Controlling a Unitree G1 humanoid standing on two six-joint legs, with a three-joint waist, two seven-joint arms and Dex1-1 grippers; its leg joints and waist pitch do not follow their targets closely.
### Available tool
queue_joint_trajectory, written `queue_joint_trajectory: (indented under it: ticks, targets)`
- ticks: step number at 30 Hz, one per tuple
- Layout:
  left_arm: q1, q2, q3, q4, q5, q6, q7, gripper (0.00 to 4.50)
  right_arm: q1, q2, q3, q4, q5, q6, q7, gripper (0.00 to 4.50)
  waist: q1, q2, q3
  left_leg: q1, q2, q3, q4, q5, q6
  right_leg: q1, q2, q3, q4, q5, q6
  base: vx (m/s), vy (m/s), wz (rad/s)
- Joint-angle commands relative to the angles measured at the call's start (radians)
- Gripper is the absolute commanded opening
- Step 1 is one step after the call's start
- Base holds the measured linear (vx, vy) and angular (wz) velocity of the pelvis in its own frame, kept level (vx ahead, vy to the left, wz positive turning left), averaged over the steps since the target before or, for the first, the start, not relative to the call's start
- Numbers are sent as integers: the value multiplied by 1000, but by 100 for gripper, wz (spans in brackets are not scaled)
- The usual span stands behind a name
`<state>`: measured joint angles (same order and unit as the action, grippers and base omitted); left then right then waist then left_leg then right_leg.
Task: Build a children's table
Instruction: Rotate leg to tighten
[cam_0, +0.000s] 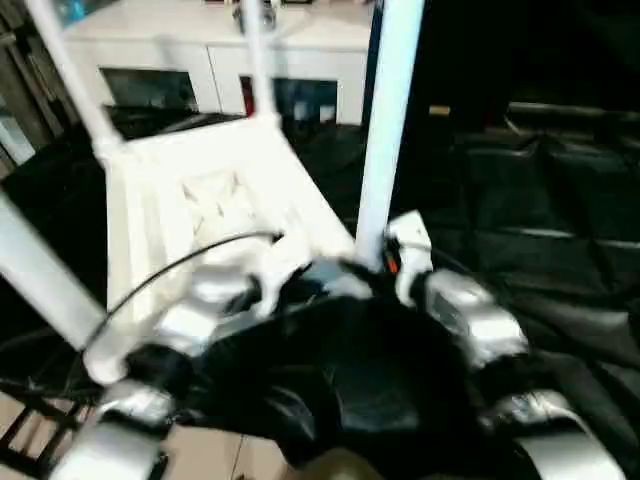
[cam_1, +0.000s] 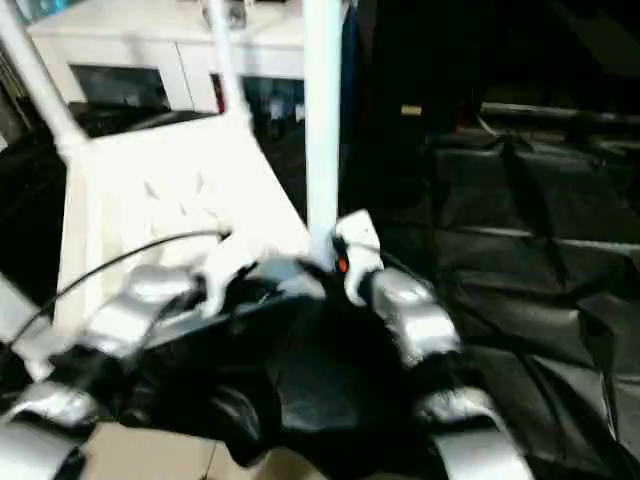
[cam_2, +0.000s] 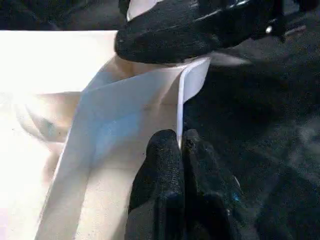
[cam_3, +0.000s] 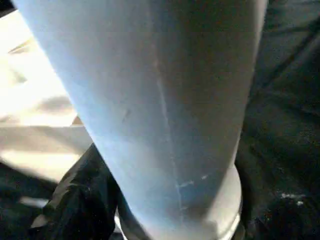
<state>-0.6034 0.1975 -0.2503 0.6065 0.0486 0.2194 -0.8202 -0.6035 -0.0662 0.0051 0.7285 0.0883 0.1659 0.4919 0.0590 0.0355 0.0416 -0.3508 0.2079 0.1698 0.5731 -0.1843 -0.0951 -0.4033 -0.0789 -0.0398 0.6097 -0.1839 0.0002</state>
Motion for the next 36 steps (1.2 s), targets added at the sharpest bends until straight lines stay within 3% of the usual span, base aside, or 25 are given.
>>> queue_joint_trajectory:
  ticks: [1,4,5,9,14,18,23,24,35,36]
  targets:
    - [-35,-41,4,-2,-3,-8,52,0,2,71,55,45,7,9,33,340,2,-3,-58,-6,4,3,-63,-209,9,50,-43,28,-78,-203,-207,0,0,0]
    - [-26,-39,-1,-9,-8,-21,26,0,-8,81,45,52,24,1,54,353,1,-1,-58,-6,5,4,-62,-213,21,50,-43,27,-76,-169,-226,0,0,0]
    - [-24,-35,-1,-11,-9,-24,20,0,-8,81,43,50,27,2,60,382,1,-2,-56,-5,5,4,-64,-226,21,51,-43,26,-78,-189,-225,0,0,0]
    - [-6,-8,-3,-30,-16,-35,-21,0,-10,65,40,36,38,-8,104,401,-1,-3,-55,-5,7,3,-66,-245,20,51,-46,28,-82,-232,-213,0,0,0]
    - [16,32,-5,-58,-31,-58,-92,0,2,-1,63,-20,38,-7,234,443,-3,0,-58,-8,7,4,-62,-204,38,53,-43,27,-74,-144,-238,0,0,0]
    - [31,62,-5,-78,-41,-70,-143,0,19,-80,95,-79,38,10,348,443,2,-1,-63,-10,8,7,-54,-154,63,57,-41,26,-63,-44,-265,0,0,0]
    - [58,101,-12,-113,-65,-86,-228,0,45,-176,129,-142,30,8,485,443,10,4,-63,-9,10,9,-50,-151,73,56,-40,25,-59,-17,-280,0,0,0]
    - [66,113,-17,-125,-71,-89,-255,0,54,-197,134,-159,33,4,528,443,12,1,-63,-11,10,10,-50,-149,78,57,-40,24,-58,-13,-283,0,0,0]
    - [121,169,-32,-203,-115,-83,-392,0,87,-248,163,-234,68,17,646,443,27,2,-61,-6,14,9,-53,-180,59,50,-40,26,-61,-87,-268,0,0,0]
    - [124,172,-32,-208,-118,-83,-397,0,88,-249,163,-237,68,20,656,419,27,1,-61,-8,13,10,-53,-174,59,50,-39,26,-61,-79,-269,0,0,0]
